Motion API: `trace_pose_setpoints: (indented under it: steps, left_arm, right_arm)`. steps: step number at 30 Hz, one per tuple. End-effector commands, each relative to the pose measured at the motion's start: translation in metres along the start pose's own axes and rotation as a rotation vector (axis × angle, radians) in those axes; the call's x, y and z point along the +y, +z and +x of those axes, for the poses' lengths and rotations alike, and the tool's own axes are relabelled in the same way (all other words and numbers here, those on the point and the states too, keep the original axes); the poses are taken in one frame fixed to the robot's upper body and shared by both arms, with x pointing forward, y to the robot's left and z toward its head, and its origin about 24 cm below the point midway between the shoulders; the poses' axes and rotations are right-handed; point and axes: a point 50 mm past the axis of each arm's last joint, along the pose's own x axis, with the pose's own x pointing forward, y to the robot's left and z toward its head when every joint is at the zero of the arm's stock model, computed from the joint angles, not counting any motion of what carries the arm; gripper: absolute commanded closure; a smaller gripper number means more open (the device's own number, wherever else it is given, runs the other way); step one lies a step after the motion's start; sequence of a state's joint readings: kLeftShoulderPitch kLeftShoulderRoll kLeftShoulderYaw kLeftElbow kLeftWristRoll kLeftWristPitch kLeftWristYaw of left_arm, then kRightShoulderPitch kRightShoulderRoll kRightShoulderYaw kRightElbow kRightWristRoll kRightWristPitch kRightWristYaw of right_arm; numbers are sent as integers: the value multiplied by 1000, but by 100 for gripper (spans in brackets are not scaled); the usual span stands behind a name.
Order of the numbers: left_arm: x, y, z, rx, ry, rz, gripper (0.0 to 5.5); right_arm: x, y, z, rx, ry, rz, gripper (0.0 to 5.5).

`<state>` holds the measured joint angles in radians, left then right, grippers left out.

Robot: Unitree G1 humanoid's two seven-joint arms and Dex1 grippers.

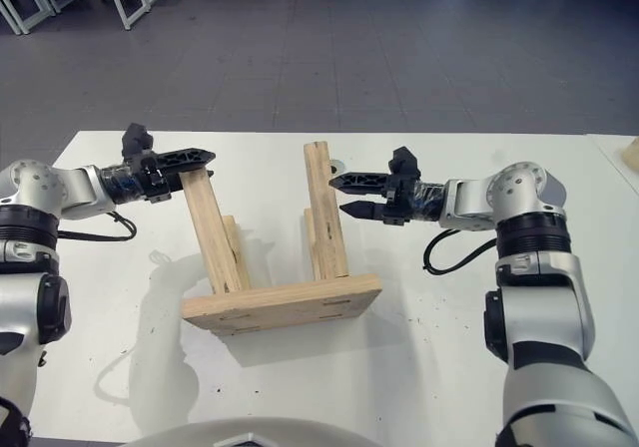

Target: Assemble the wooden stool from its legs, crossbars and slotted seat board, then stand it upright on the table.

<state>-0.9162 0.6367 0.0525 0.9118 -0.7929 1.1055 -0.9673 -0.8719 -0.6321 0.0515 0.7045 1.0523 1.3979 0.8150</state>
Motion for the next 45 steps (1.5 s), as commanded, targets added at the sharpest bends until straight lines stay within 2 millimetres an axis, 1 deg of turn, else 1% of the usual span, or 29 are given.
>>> trace_pose_setpoints:
  steps: [1,4,6,8,10,11,13,14,15,16,18,19,20,21,23,25,27,30,33,37,40,42,44,45]
  left_arm:
    - [3,10,-7,-64,25,10,170]
    - [-5,19,-18,-109,-50,0,170]
    - [-9,22,-21,-118,-76,5,170]
    - [-12,30,-34,-175,-78,18,170]
    - [-10,37,-56,-247,-44,47,170]
    - [-8,39,-71,-273,5,90,170]
    - [-10,36,-99,-287,52,187,170]
    - [-12,33,-108,-286,56,230,170]
    - [-13,19,-122,-228,78,310,170]
    - [-15,8,-129,-175,90,362,170]
    - [-7,-34,-142,53,238,496,170]
    - [-6,-50,-145,136,282,575,170]
    - [-8,-67,-145,211,276,703,170]
    - [-11,-84,-144,292,230,803,170]
    - [-14,-109,-142,425,142,894,170]
    - [-14,-123,-139,517,103,927,170]
    - [-18,-133,-133,575,57,985,170]
    - [-23,-143,-118,627,-18,1089,170]
    - [-18,-148,-97,607,-13,1157,170]
    - [-22,-154,-69,587,-62,1177,170]
    - [-24,-154,-53,583,-80,1118,170]
    - [-27,-153,-47,579,-88,1047,202]
    - [-30,-151,-45,575,-86,1009,245]
    - [-30,-149,-45,572,-81,1001,254]
  right_arm:
    - [3,4,-4,-5,-4,-43,4]
    - [-4,1,-12,-15,-33,-43,4]
    - [-6,0,-14,-17,-40,-43,4]
    - [-11,-4,-21,-20,-60,-65,4]
    - [-16,-10,-35,-30,-111,-158,4]
    - [-18,-12,-45,-38,-169,-252,4]
    - [-18,-19,-61,-25,-224,-402,4]
    - [-17,-23,-66,-16,-229,-447,4]
    - [-22,-30,-76,22,-275,-508,4]
    - [-26,-36,-83,55,-308,-551,4]
    - [-33,-58,-101,178,-360,-681,4]
    - [-34,-66,-107,226,-356,-718,4]
    - [-33,-74,-111,278,-338,-781,4]
    - [-31,-79,-113,307,-307,-810,4]
    - [-26,-83,-110,334,-259,-848,4]
    - [-24,-85,-105,354,-233,-872,4]
    - [-23,-88,-98,375,-206,-896,4]
    - [-20,-94,-84,393,-157,-921,4]
    - [-16,-95,-69,405,-105,-945,4]
    - [-9,-98,-48,423,-38,-978,4]
    - [-7,-97,-32,422,-8,-997,4]
    - [-7,-94,-24,405,-1,-996,40]
    - [-7,-93,-19,395,4,-998,86]
    - [-5,-94,-18,394,16,-988,98]
